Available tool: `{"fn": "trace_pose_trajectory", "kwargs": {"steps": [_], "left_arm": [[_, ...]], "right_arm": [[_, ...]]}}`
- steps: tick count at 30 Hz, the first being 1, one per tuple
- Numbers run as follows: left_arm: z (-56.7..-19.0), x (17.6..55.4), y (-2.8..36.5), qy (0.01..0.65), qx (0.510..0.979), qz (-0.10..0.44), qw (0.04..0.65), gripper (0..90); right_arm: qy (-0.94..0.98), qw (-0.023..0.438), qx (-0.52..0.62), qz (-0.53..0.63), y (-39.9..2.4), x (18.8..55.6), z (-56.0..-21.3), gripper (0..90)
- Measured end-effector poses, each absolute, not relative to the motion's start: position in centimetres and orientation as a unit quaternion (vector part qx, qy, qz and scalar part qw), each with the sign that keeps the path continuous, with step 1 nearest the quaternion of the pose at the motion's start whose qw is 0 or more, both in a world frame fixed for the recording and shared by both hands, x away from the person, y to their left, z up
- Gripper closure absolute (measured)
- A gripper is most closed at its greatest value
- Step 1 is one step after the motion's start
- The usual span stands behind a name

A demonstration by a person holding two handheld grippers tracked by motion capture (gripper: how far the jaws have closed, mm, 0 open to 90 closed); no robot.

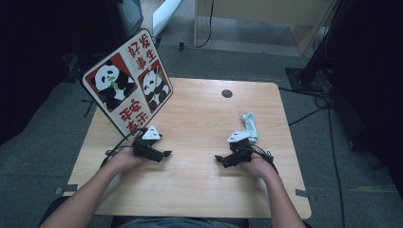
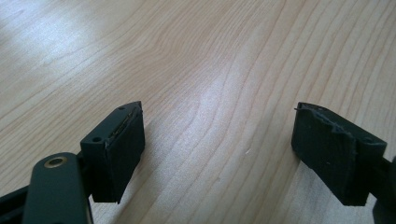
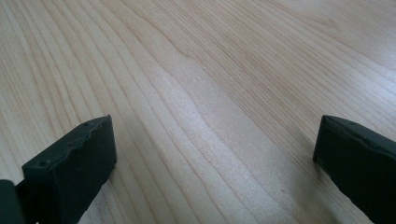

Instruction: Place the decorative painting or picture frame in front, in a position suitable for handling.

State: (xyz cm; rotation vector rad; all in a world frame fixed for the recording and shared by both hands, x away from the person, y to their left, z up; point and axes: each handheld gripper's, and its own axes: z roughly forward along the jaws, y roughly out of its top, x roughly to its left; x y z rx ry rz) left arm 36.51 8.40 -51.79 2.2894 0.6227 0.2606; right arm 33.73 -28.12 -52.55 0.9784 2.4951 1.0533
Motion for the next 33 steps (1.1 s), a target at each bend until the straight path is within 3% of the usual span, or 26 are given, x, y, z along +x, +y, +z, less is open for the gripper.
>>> {"fn": "trace_pose_trajectory", "kwargs": {"steps": [33], "left_arm": [[-51.82, 36.46, 8.27, 0.277, 0.882, 0.116, 0.363, 14.9]], "right_arm": [[0.862, 0.125, 0.329, 0.364, -28.23, 33.74, -52.54, 0.0]]}}
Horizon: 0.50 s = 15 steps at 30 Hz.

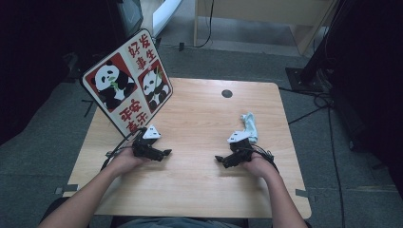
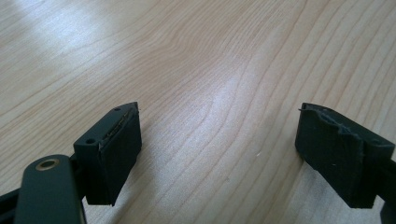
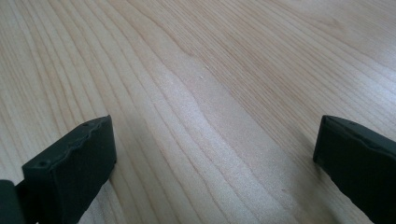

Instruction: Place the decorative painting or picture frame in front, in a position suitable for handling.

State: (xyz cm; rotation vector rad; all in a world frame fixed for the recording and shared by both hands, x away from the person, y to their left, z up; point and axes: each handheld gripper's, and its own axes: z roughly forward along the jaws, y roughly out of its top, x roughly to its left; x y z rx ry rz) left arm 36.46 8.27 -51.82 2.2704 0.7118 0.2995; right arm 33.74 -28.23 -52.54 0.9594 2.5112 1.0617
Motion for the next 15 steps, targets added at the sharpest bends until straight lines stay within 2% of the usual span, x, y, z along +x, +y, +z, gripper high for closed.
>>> {"fn": "trace_pose_trajectory", "kwargs": {"steps": [15], "left_arm": [[-51.82, 36.24, 8.22, 0.283, 0.883, 0.118, 0.356, 11.1]], "right_arm": [[0.862, 0.125, 0.330, 0.365, -28.24, 33.75, -52.54, 0.0]]}}
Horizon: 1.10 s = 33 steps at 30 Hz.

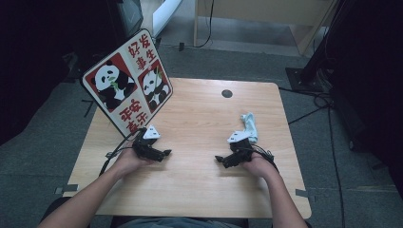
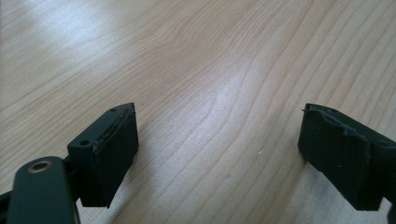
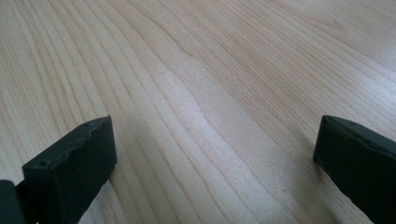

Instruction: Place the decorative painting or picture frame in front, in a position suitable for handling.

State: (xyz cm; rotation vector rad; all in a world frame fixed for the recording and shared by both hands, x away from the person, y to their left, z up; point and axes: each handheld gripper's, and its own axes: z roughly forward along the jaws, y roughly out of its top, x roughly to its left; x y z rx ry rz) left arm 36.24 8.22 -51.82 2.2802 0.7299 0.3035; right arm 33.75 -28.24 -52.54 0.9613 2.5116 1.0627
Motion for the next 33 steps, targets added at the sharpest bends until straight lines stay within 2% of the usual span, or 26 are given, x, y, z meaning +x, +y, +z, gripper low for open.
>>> {"fn": "trace_pose_trajectory", "kwargs": {"steps": [15, 17, 23, 27, 33], "left_arm": [[-51.0, 36.6, 9.1, 0.278, 0.881, 0.116, 0.364, 17.4], [-50.8, 36.7, 9.3, 0.281, 0.878, 0.112, 0.371, 22.9], [-50.2, 36.6, 9.6, 0.280, 0.873, 0.108, 0.385, 25.0], [-49.6, 36.5, 9.9, 0.290, 0.864, 0.068, 0.406, 30.9], [-48.8, 36.2, 10.3, 0.281, 0.868, 0.075, 0.403, 34.7]], "right_arm": [[0.861, 0.125, 0.330, 0.366, -28.2, 33.8, -52.5, 0.0], [0.861, 0.125, 0.330, 0.366, -28.2, 33.8, -52.5, 0.0], [0.862, 0.125, 0.330, 0.365, -28.2, 33.8, -52.5, 0.0], [0.862, 0.125, 0.330, 0.365, -28.2, 33.8, -52.5, 0.0], [0.862, 0.125, 0.330, 0.365, -28.2, 33.7, -52.6, 0.0]]}}
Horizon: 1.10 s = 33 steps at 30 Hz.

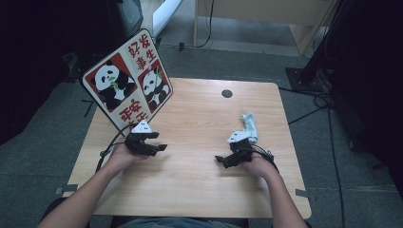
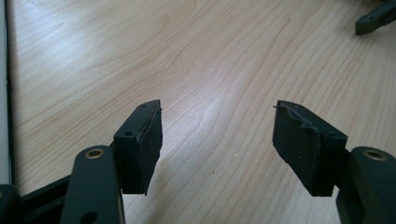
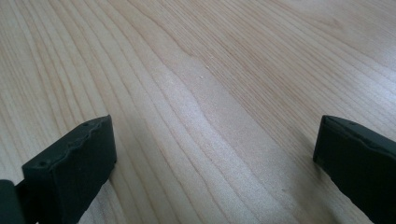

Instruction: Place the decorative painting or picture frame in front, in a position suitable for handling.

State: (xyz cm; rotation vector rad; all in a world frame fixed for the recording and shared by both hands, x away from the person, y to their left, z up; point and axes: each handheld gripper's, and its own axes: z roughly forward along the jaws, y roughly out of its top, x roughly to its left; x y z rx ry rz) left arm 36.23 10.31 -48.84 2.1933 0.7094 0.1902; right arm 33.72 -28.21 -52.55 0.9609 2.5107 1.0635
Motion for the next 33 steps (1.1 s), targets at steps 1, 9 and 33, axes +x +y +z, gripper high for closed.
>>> {"fn": "trace_pose_trajectory", "kwargs": {"steps": [1, 9, 33], "left_arm": [[-48.7, 36.2, 10.4, 0.279, 0.868, 0.077, 0.402, 35.6], [-47.9, 36.5, 11.5, 0.285, 0.866, 0.052, 0.408, 43.3], [-45.4, 36.5, 15.8, 0.310, 0.854, 0.051, 0.416, 45.6]], "right_arm": [[0.862, 0.126, 0.330, 0.365, -28.2, 33.7, -52.5, 0.0], [0.862, 0.123, 0.330, 0.365, -28.2, 33.7, -52.5, 0.0], [0.862, 0.126, 0.329, 0.364, -28.3, 33.6, -52.5, 0.0]]}}
